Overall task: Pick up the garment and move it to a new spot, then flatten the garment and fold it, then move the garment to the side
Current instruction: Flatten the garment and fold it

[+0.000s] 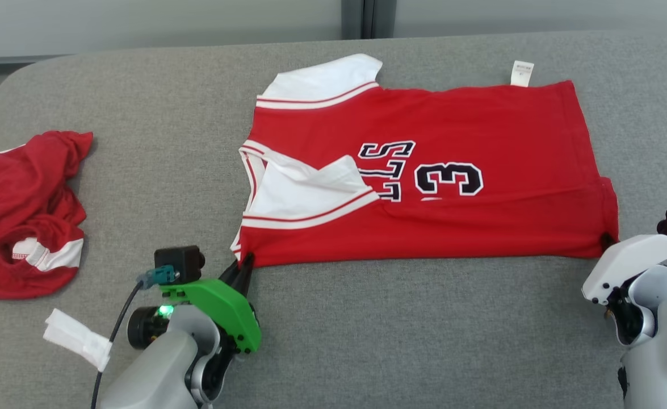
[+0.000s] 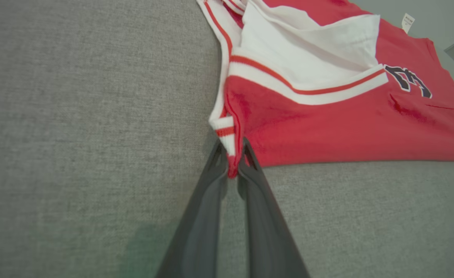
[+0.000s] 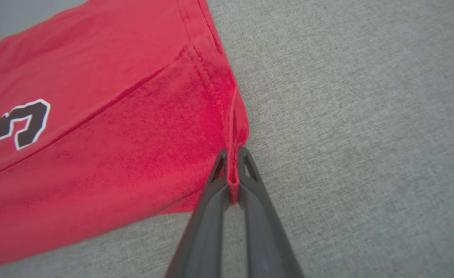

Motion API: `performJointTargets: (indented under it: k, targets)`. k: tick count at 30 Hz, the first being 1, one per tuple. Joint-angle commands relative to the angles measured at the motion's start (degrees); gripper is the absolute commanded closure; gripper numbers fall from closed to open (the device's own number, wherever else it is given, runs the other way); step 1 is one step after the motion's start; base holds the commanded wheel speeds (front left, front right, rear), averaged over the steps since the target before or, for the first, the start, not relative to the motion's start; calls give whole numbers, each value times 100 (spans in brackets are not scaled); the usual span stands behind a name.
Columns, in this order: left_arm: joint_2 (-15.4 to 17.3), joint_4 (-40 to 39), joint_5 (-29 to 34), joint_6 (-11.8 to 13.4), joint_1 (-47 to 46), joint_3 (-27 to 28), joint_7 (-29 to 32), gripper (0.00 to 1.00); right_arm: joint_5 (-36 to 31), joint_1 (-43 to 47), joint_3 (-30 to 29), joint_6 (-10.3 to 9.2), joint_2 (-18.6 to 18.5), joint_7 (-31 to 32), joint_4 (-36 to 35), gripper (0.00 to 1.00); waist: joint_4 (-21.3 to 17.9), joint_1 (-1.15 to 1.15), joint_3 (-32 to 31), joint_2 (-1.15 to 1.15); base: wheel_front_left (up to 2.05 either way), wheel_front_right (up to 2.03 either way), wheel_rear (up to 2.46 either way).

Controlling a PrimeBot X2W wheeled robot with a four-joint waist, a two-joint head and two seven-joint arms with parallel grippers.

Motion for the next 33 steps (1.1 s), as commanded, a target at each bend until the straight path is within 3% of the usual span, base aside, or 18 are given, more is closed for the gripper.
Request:
performJointTargets:
  k: [1,8,15,16,17,18,25,33]
  targets:
    - [165,-98,-32,67,205,50,-27,100,45,159,-19,-16,-34,69,-124,100,27,0,-148,0,0,0,0]
    - [561,-1174,-217,458,1114,56,160,100,182,841,-142,-17,-45,660,-812,100,106,0,-303,0,0,0,0]
    - [795,-2060,-308,1030,1738,85,328,100,406,1445,-133,-17,-42,1053,-1305,100,94,0,-360,0,0,0,0]
    - [798,-2130,-358,1088,1795,103,362,90,446,1472,-141,-17,-46,1066,-1355,100,87,0,-364,0,0,0,0]
    - [823,-2218,-362,1150,1844,96,387,33,474,1524,-139,-17,-49,1079,-1386,69,76,0,-368,0,0,0,0]
    - [848,-2284,-353,1197,1864,104,394,0,485,1576,-138,-17,-45,1124,-1386,2,67,0,-370,0,0,0,0]
    - [1044,-2784,-365,1470,1865,183,524,0,384,1449,-195,-14,-28,1007,-1669,0,19,0,-383,0,0,0,0]
    - [1356,-2939,-137,1480,1067,297,818,0,202,860,-22,-14,-27,1291,-2125,0,-7,0,-336,0,0,0,0]
